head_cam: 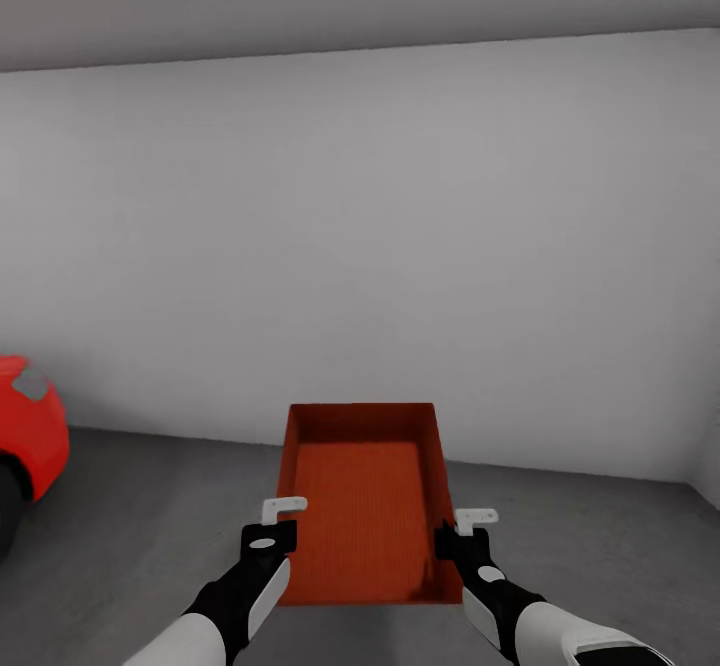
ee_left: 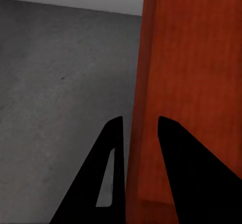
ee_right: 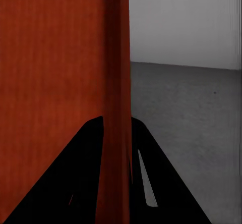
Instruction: Move the two storage containers from the living room to the garage. In the garage, place one container on the floor and stack the other container on top of it (either order is fine).
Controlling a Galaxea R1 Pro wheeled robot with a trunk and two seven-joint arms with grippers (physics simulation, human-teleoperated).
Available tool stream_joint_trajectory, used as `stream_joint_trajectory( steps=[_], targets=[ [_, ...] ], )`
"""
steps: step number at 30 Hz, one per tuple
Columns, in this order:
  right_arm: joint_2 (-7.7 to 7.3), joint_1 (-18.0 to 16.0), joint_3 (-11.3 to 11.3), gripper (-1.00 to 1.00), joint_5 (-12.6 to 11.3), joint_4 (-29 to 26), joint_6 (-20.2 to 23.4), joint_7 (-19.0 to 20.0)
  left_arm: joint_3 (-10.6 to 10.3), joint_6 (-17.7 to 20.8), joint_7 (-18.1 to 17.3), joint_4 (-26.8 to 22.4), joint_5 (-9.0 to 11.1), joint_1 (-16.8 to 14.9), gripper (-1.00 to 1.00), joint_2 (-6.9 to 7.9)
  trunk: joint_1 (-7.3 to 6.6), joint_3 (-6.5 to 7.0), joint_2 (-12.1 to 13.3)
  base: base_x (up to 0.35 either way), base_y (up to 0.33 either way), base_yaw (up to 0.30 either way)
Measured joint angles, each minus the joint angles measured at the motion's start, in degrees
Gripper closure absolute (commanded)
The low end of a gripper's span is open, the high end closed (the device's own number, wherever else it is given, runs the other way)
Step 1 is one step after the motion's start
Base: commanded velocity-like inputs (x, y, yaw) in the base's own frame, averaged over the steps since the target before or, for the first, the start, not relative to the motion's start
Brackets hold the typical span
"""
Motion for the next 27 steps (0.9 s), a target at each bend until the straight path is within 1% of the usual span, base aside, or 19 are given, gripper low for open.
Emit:
stream_joint_trajectory(
  steps=[7, 9, 27],
  targets=[
    [0.00, 0.0, 0.0, 1.00, 0.0, 0.0, 0.0, 0.0, 0.0, 0.0, 0.0, 0.0, 0.0, 0.0, 1.00, 0.00, 0.00, 0.00, 0.0, 0.313, 0.129, -0.278],
    [0.00, 0.0, 0.0, 1.00, 0.0, 0.0, 0.0, 0.0, 0.0, 0.0, 0.0, 0.0, 0.0, 0.0, 1.00, 0.00, 0.00, 0.00, 0.0, 0.313, 0.129, -0.150],
    [0.01, 0.0, 0.0, 1.00, 0.0, 0.0, 0.0, 0.0, 0.1, 0.1, 0.0, -0.1, 0.0, 0.0, 1.00, 0.01, 0.00, -0.01, 0.0, 0.314, 0.118, -0.012]
  ],
)
